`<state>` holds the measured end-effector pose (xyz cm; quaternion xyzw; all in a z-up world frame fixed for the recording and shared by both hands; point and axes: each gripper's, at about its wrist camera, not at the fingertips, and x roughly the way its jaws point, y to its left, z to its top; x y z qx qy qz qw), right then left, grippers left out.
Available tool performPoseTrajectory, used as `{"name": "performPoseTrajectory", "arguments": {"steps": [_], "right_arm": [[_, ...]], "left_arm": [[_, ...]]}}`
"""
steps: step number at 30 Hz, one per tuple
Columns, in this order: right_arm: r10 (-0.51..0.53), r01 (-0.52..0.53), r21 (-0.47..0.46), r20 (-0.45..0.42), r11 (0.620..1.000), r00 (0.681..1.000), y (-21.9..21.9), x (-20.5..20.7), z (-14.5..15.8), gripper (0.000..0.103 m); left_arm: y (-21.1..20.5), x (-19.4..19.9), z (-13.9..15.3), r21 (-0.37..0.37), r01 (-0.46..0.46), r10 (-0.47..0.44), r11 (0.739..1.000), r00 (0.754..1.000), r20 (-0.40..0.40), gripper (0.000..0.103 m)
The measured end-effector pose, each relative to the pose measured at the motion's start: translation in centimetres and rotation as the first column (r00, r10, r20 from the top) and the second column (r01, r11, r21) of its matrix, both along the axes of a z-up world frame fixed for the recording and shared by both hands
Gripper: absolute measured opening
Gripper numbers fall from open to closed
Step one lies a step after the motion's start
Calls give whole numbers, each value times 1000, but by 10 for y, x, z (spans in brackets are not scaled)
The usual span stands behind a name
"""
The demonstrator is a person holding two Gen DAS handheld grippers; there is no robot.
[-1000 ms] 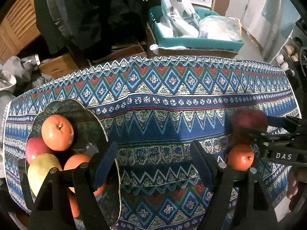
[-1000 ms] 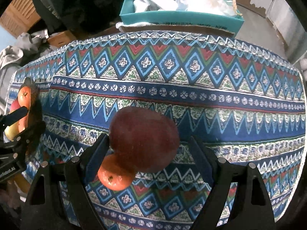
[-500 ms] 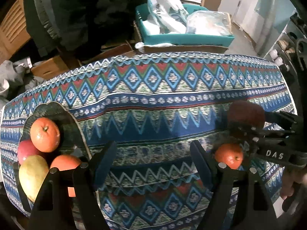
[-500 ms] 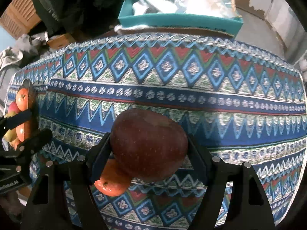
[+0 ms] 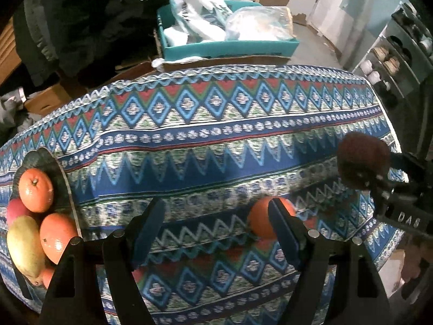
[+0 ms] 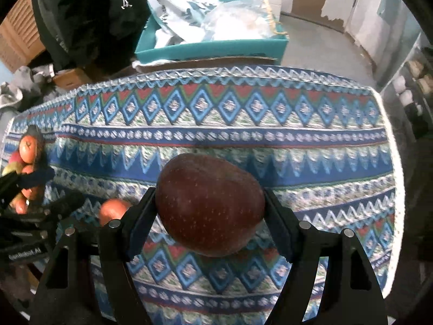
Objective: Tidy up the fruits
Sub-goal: 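Lift the tangerine with left tool while right tool lifts the red apple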
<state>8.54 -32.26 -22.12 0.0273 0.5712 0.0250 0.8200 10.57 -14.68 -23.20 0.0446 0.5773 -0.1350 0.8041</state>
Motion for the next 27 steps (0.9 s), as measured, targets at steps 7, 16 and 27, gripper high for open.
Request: {"name": "performPoseTrajectory", "arguments": {"steps": [7, 16, 27], "right_arm": [[-38, 39, 10, -14, 999, 999, -23, -18, -2, 76], [-75, 76, 38, -22, 996, 997, -41, -20, -6, 76], [-81, 83, 61, -35, 995, 996, -45, -20, -15, 76]], "left_arm": [[-31, -7, -10, 3, 68, -68, 998, 998, -17, 80], [-48, -10, -31, 18, 101, -99, 995, 993, -59, 80], [-51, -5, -51, 21, 113, -111, 993, 989, -96, 66]]}}
